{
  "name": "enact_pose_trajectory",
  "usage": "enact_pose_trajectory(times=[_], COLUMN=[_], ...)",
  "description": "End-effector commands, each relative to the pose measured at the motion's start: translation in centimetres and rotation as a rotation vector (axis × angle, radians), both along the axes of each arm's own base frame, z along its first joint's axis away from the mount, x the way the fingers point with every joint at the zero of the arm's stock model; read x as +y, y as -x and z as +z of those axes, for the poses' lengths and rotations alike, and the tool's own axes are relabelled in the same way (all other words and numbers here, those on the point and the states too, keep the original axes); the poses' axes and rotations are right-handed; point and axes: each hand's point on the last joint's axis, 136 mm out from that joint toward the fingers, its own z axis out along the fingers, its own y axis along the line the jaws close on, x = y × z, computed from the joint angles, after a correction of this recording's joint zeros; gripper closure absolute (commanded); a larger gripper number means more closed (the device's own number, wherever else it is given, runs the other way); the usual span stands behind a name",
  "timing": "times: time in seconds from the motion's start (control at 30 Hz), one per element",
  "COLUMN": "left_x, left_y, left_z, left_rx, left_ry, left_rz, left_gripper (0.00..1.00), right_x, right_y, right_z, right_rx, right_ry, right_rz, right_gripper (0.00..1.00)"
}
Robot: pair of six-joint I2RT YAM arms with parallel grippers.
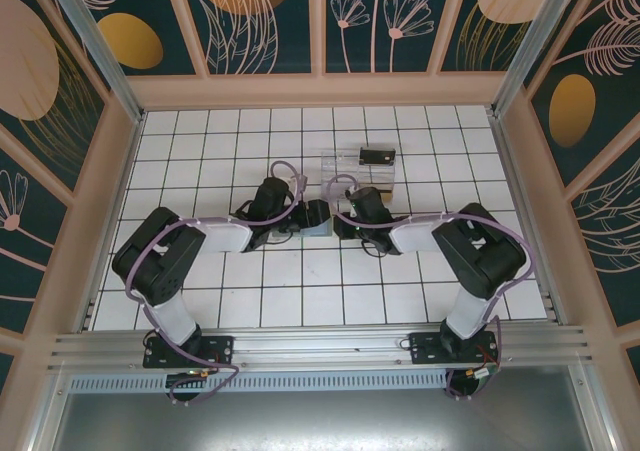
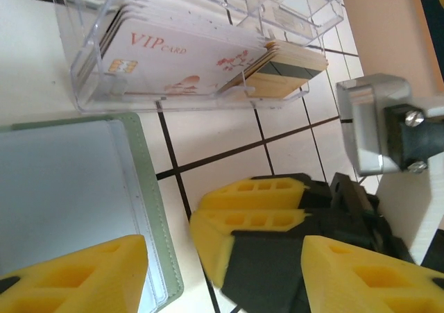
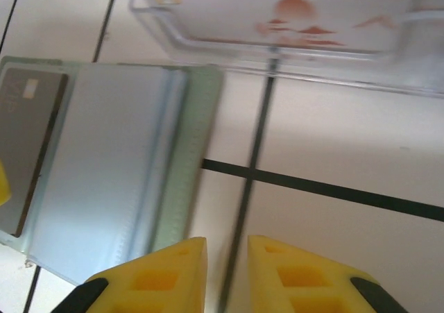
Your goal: Take the credit cards out of the card holder
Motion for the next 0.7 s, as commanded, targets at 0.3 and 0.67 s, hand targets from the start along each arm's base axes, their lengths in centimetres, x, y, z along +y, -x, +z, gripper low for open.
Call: enact_pose_trajectory(times=[0.3,0.67], left_x=[7.6,10.7], left_y=[-2.7,-3.2], left_z=[1.2,-2.4], left_rx=[-0.063,-0.043], left_ry=[-0.14,-0.253], left_rz=[0.239,0.263], left_gripper=[0.59,0.81], right_x=[3.0,9.2], right_y=[-0.9,-1.4], right_z=[5.2,6.8], right_rx=[-0.062,0.032], right_ry=[-0.162,-0.304], right_rz=[0.044,0.149], right_gripper=[0.75,0.76])
